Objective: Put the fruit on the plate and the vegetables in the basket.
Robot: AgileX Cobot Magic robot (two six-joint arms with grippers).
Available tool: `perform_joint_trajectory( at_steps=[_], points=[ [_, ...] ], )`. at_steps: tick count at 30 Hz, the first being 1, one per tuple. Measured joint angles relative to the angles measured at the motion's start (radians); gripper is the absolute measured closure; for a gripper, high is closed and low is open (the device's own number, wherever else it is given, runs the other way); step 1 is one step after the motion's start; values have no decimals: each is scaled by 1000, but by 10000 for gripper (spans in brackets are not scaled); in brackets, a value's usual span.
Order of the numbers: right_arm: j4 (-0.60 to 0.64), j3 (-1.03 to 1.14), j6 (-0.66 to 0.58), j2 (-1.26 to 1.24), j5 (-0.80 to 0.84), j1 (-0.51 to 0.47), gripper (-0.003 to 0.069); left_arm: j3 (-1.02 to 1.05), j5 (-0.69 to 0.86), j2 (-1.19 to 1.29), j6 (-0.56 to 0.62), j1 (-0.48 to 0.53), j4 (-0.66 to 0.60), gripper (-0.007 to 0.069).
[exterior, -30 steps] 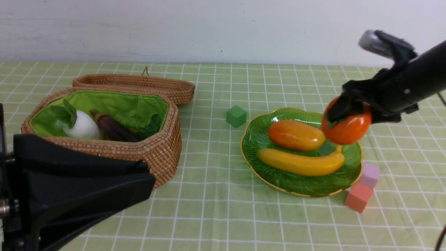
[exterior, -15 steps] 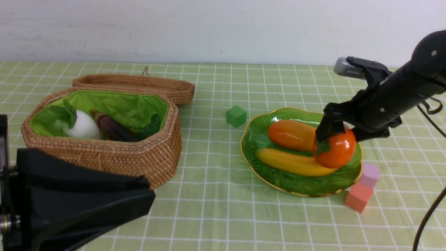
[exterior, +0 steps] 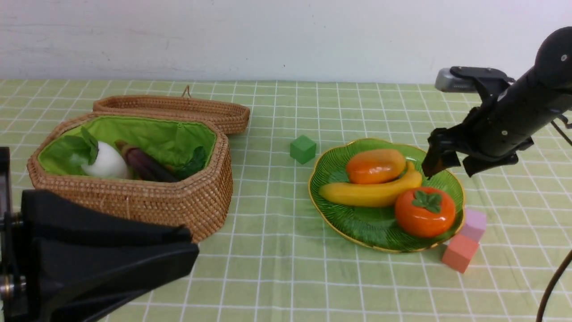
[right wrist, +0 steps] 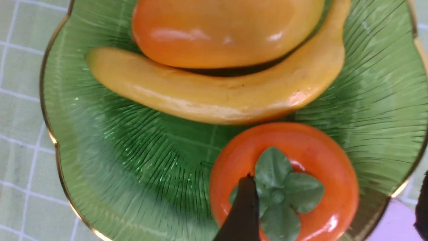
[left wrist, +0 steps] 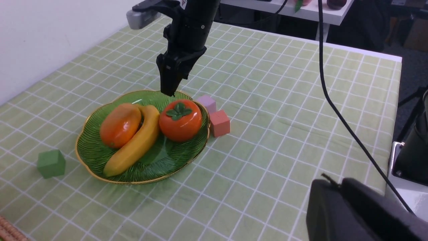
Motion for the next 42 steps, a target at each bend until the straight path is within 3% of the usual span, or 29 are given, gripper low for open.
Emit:
perform_joint_trajectory(
  at_steps=[5,9,10,11,13,14,16,18,22,27,34,42],
  points=[
    [-5,-92,47,-79,214,0,127,0,-10,0,-2,0,4,588],
    [-28,-76,92,-231,320,0,342,23,-23,-40,-122,0,52,588],
    [-30,-72,94,-238,320,0,352,30,-24,-50,-129,0,57,588],
    [-50,-30,112,-302,322,0,437,65,-36,-98,-201,0,108,588],
    [-70,44,128,-397,323,0,522,117,-54,-178,-287,0,169,588],
    [-72,54,130,-407,324,0,530,123,-56,-178,-298,0,176,588],
    [-87,207,146,-563,328,0,622,225,-99,-307,-434,0,253,588],
    [-87,305,153,-684,333,0,651,292,-136,-377,-504,0,291,588],
    [-86,548,184,-962,344,0,659,450,-222,-533,-607,0,361,588],
    [-86,759,245,-1241,327,0,659,547,-274,-622,-623,0,389,588],
    [-85,1006,293,-1698,59,0,657,640,-286,-636,-626,0,397,585],
    [-87,1076,295,-1841,-50,0,648,695,-286,-636,-626,0,398,582]
  ],
)
